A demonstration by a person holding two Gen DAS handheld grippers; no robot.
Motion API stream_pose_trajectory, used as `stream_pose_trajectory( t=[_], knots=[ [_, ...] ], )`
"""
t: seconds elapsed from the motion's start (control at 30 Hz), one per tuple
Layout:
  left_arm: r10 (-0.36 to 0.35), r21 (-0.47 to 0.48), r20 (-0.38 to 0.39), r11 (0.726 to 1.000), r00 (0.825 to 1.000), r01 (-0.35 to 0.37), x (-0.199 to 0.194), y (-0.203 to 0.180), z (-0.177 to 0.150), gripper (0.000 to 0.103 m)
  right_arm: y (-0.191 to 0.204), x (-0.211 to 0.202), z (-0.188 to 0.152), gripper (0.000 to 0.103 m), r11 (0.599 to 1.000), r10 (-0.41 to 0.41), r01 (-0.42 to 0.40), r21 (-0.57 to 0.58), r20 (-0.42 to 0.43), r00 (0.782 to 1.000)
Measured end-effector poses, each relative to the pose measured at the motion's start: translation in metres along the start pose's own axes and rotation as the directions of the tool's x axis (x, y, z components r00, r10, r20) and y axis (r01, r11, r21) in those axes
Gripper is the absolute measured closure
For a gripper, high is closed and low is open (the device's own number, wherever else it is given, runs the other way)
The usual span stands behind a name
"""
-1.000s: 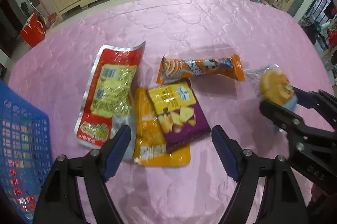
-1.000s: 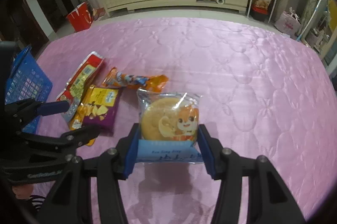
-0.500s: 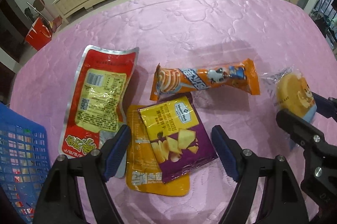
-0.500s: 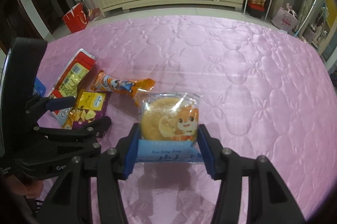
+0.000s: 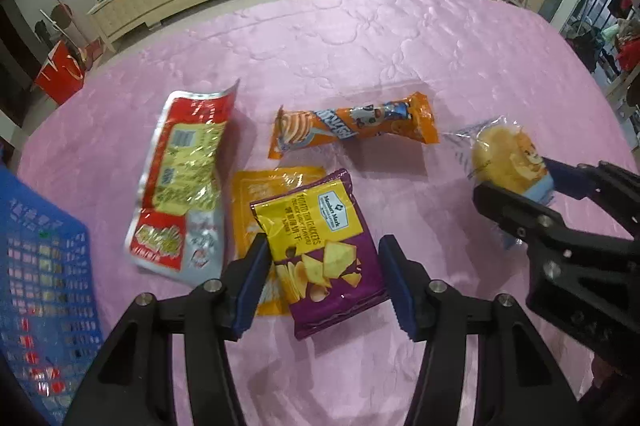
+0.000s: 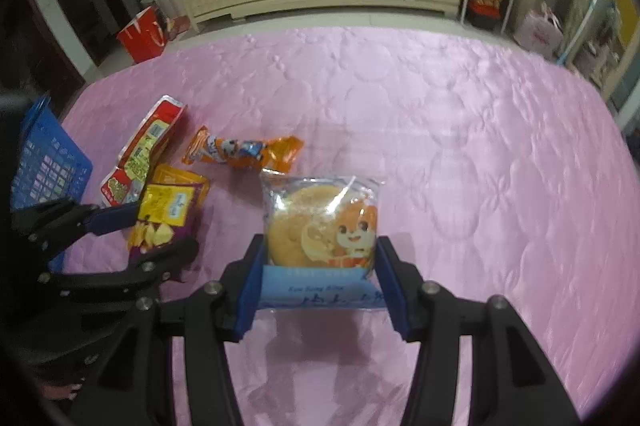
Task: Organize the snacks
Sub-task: 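Carry the cake bag and chip bag over the basket and open both tools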
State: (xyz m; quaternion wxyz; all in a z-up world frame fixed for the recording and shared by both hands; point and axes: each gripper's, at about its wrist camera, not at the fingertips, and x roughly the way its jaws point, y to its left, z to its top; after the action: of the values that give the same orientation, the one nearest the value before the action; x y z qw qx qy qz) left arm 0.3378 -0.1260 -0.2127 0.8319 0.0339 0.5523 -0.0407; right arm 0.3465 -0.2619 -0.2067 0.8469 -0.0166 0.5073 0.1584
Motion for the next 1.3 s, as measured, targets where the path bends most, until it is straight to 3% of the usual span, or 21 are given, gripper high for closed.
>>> stream_pose_trajectory(
  t=[0.47, 0.93, 1.3],
  knots=[
    [-0.042, -0.038, 0.162, 0.998, 0.986, 0.048, -0.099, 0.041, -0.034, 0.05, 0.056, -0.068, -0.003, 0.045, 0.997, -0.051, 0.054, -0.05, 0.058, 0.997],
    [0.005, -0.052, 0.306, 0.999, 0.952, 0.012, -0.198, 0.097, -0.076, 0.05, 0.141, -0.134, -0.002, 0.045, 0.994, 0.024, -0.006, -0.109, 0.163, 0.986],
    [0.084, -0.138, 0.341, 0.99, 0.936, -0.039, -0.23, 0.18, -0.106, 0.05, 0.228, -0.144, 0.007, 0.045, 0.971, 0.112, -0.068, -0.23, 0.187, 0.976]
  ],
)
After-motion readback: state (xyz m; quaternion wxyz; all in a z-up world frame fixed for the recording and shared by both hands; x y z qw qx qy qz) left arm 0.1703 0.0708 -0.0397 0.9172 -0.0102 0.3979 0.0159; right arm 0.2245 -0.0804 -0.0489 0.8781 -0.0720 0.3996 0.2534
